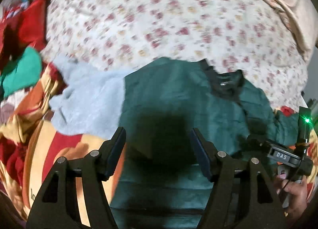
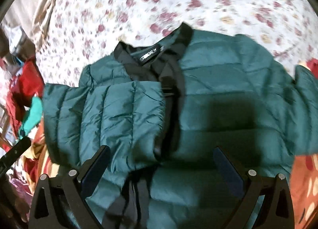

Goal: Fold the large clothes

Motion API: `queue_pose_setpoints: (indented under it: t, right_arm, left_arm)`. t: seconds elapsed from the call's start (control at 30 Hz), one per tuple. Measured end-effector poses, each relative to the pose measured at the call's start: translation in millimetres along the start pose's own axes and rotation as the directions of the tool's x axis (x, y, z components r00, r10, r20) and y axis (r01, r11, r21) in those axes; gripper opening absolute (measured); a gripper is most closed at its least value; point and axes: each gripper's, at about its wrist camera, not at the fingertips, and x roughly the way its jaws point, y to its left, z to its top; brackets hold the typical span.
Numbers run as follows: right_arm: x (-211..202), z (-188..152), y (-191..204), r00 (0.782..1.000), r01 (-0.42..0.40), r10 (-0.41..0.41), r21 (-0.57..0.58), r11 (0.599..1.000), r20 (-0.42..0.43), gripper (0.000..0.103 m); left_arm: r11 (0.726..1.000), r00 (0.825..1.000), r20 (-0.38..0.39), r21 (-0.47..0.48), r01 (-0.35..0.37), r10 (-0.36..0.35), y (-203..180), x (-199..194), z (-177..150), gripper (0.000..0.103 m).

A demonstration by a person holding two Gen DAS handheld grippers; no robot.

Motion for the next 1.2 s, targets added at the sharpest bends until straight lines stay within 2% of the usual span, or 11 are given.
queue_pose_setpoints:
  t: [0.03,0.13,0.2,0.3,0.37,0.5,0.6,0.8,0.97,1.13,1.2]
  right_arm:
    - [6.3,1.6,2.0,1.0,0.011,-0.011,-0.006,1.0,-0.006,0.092]
    - [27.5,7.0,4.4,0.999,0.023,-0.024,-0.008,1.0,-0.038,0.074]
    - [39.7,8.2,3.0,0.998,0.01,-0.01,-0.002,1.0,-0.058,0.052]
    - [39.8,8.6,9.9,1.0,0.011,-0.012,-0.052,0.999,-0.025,0.031]
    - [33.4,8.1,17.9,0.999,0.039,-0.039,-0.115,0.993,0.003,0.021]
    - [7.5,8.9,23.8,0.996,0.067,-0.054,-0.186,0.98,0.077,0.018]
    - [-19.2,11.9,15.0,0.989,0.076,-0.05,-0.182,0.98,0.142,0.018]
    - [-55.0,20.2,-19.5,0.967,0.144,-0.114,-0.119,0.982,0.226,0.018]
    - [-53.4,17.4,-64.2,0.963,0.182,-0.173,-0.027,0.983,0.207,0.017]
    - [-15.7,13.9,-93.3,0.953,0.273,-0.272,0.01,0.962,0.138,0.017]
    - [-4.3,13.9,-98.7,0.95,0.283,-0.283,0.015,0.959,0.131,0.017]
  left_arm:
    - [1.0,1.0,-0.007,-0.016,-0.009,0.009,6.5,5.6,-1.4,0.067]
    - [0.999,0.999,-0.032,-0.046,-0.024,0.023,19.1,20.2,-5.3,0.067]
    - [0.998,0.998,-0.055,-0.061,-0.024,0.02,22.9,31.9,-7.3,0.067]
    - [0.998,0.998,-0.064,-0.062,-0.026,0.022,23.7,40.1,-9.6,0.067]
    - [0.998,0.998,-0.065,-0.063,-0.026,0.022,22.6,42.3,-10.2,0.067]
    - [0.997,0.998,-0.069,-0.072,-0.016,0.011,20.3,45.5,-9.0,0.067]
    - [0.998,0.997,-0.071,-0.066,-0.013,0.008,14.8,47.0,-8.1,0.067]
    - [0.999,0.997,-0.083,-0.04,-0.007,0.004,-0.4,57.4,-7.1,0.067]
    - [0.999,0.995,-0.101,-0.031,-0.011,0.008,-4.2,68.7,-11.4,0.067]
    - [0.999,0.992,-0.126,-0.044,-0.027,0.022,-2.7,78.6,-13.7,0.067]
    - [0.998,0.993,-0.118,-0.053,-0.02,0.014,-3.9,76.9,-12.1,0.067]
